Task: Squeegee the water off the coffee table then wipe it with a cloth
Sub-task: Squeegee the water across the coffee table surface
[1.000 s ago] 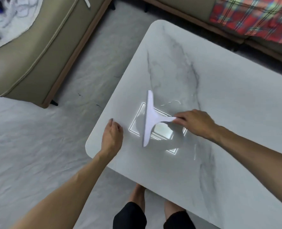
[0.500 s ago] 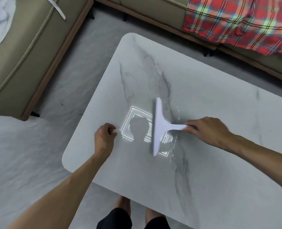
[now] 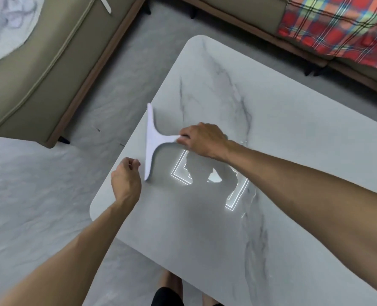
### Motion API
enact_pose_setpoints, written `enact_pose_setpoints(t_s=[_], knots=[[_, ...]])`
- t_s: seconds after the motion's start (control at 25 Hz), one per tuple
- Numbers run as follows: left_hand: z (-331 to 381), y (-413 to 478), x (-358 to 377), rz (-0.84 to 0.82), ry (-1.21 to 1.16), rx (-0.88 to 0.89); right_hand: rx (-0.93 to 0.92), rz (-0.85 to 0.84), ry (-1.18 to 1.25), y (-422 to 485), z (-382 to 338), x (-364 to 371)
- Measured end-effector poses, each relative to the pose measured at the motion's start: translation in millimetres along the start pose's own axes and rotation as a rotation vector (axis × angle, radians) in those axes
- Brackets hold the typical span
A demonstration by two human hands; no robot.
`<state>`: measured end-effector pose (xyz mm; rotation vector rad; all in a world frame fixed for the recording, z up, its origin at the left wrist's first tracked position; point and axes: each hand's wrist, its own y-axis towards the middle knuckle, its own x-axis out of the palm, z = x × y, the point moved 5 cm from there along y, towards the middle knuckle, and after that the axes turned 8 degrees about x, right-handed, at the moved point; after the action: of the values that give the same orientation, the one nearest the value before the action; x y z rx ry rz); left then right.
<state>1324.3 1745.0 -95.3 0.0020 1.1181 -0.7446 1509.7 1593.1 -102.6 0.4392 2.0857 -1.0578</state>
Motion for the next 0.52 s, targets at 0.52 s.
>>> enact_pose_setpoints(t_s=[0.52], knots=[[149.1, -27.8, 150.1, -0.501, 0.617, 0.449, 0.566, 0.202, 0.032, -209.0, 255.4, -47.5]])
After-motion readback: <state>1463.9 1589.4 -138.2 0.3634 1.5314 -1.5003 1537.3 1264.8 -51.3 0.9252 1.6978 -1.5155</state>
